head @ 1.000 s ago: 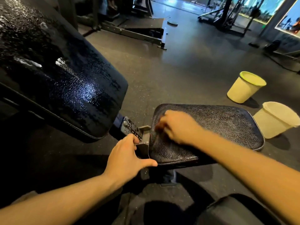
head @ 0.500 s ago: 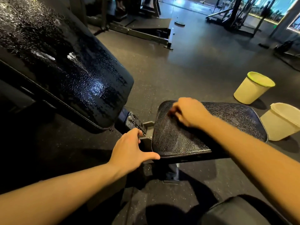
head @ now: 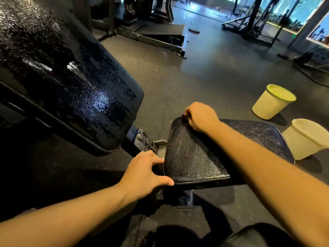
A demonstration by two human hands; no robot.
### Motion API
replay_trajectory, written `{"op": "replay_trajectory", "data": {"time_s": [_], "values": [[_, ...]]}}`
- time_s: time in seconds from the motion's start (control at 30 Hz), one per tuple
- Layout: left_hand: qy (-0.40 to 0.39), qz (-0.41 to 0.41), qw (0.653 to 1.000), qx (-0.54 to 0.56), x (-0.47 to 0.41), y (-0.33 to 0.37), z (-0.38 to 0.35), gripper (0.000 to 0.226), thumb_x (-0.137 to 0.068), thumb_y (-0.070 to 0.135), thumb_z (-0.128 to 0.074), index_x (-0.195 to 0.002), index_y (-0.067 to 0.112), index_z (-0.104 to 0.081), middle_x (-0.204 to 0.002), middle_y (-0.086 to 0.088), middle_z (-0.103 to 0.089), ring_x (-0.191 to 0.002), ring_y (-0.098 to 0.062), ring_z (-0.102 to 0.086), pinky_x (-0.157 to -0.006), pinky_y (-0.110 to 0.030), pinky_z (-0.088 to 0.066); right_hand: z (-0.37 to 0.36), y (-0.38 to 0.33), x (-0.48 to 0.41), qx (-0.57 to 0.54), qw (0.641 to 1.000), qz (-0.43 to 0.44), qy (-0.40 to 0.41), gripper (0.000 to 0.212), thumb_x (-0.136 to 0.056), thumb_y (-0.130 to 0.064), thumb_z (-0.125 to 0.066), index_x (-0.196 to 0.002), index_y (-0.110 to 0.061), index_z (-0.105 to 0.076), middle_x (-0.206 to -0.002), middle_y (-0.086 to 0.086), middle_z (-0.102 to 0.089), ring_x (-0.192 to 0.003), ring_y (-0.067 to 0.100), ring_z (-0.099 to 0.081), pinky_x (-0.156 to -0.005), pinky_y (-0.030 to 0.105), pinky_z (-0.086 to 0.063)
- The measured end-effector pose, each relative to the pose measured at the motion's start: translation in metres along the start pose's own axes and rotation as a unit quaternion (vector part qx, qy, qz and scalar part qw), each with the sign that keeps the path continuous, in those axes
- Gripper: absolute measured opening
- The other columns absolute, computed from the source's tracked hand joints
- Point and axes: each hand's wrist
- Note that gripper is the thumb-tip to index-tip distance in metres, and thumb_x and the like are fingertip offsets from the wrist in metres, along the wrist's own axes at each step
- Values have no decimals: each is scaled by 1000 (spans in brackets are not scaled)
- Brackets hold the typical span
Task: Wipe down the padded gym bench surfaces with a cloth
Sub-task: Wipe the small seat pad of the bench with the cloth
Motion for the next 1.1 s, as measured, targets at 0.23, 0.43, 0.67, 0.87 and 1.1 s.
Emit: {"op": "replay_trajectory", "data": {"time_s": [0.23, 0.43, 0.67, 0.87, 1.1], "values": [[2, 12, 1000, 4, -1, 0, 1, 81, -58, 60, -91, -127, 24, -71, -106, 12, -61, -105, -9, -54, -93, -29, -47, -3, -57, 54, -76, 954, 248, -151, 24, -95, -20, -59, -113, -24, -74, -109, 4, -67, -101, 27, -63, -82, 35, -48], [3, 21, 1000, 9, 0, -2, -2, 83, -56, 65, -90, -127, 25, -71, -94, 14, -57, -99, -7, -53, -88, -30, -47, -13, -2, -34, 34, 999, -22, 0, 24, -94, -19, -60, -114, -17, -74, -116, 11, -67, -100, 37, -66, -85, 44, -57], [-15, 12, 1000, 6, -4, 0, 2, 71, -57, 63, -90, -116, 24, -76, -92, 12, -57, -99, -11, -54, -89, -37, -49, -10, -39, 34, -8, 962, 251, -110, 25, -98, -28, -55, -117, -30, -70, -106, -1, -57, -99, 24, -61, -75, 34, -45], [-12, 12, 1000, 13, -3, 2, 4, 66, -54, 63, -91, -103, 20, -79, -89, 7, -58, -93, -10, -55, -87, -39, -50, -1, 10, -22, -53, 995, 48, -69, 18, -97, -23, -60, -107, -18, -74, -103, 7, -72, -95, 29, -67, -81, 38, -54], [-6, 17, 1000, 10, -4, 4, 5, 64, -53, 59, -95, -101, 20, -75, -93, 10, -60, -100, -11, -58, -90, -34, -50, 8, 16, -8, 16, 999, 30, -21, 35, -93, -41, -68, -116, -15, -63, -113, 11, -59, -102, 30, -58, -87, 42, -49]]}}
Point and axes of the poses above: each hand's wrist, its own x-axis away from the middle knuckle, its own z-axis out of the back of the hand, y = z × x
